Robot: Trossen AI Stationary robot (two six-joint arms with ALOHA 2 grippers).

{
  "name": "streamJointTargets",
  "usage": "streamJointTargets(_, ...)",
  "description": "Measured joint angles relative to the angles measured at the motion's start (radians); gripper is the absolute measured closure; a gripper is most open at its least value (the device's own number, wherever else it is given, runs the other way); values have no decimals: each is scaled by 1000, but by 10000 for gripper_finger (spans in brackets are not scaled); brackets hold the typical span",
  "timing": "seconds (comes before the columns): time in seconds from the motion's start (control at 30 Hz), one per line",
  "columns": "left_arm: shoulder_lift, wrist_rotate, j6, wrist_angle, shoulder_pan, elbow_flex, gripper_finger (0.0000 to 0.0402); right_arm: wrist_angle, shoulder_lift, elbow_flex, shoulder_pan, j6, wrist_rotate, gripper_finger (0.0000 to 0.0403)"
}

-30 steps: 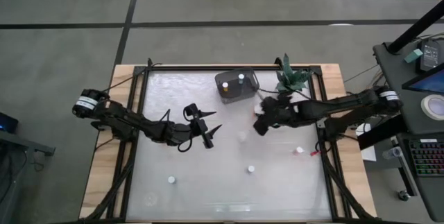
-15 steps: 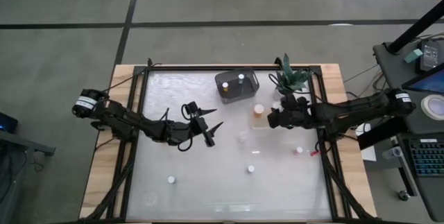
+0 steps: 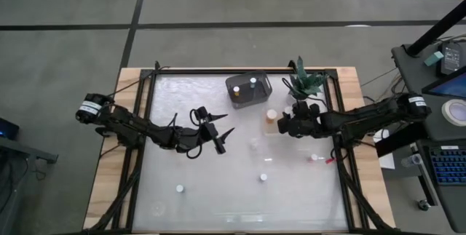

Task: Pick and place medicine bottles into bin by pill shape (circle, oval)
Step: Put the big yellow pill bottle into the transparent bin

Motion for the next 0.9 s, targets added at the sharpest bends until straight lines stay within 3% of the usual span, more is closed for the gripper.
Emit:
streamJointTargets(0.33, 0, 0, 1, 0, 0, -2, 152, 18, 121, 9, -3, 15, 29, 196)
streamJointTargets(0.9, 0, 1, 0, -1, -2, 3, 152, 23, 132, 9, -3, 8, 53, 195)
